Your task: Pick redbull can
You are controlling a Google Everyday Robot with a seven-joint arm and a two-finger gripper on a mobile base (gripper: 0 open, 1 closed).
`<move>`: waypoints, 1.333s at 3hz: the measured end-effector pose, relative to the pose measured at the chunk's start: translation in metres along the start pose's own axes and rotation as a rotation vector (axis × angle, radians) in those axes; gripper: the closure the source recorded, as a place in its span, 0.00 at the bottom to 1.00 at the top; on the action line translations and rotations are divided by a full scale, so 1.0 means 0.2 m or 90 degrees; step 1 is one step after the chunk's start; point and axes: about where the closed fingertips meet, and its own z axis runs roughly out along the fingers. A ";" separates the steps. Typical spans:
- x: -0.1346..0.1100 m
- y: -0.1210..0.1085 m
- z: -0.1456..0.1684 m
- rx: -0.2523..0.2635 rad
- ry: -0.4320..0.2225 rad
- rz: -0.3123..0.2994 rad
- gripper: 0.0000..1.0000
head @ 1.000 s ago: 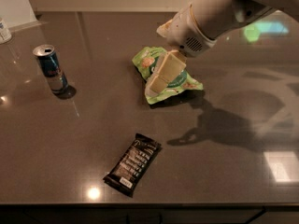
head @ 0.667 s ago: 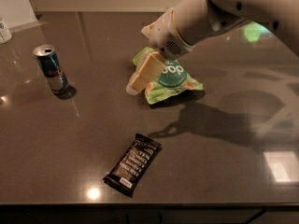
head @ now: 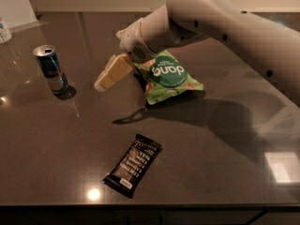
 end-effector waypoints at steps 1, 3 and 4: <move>-0.10 0.01 0.25 -0.024 -0.041 0.022 0.00; -0.28 0.04 0.49 -0.062 -0.097 0.045 0.00; -0.36 0.08 0.57 -0.081 -0.128 0.051 0.00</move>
Offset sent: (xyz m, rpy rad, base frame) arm 0.0276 0.1161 -0.0192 0.1645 0.0817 0.0488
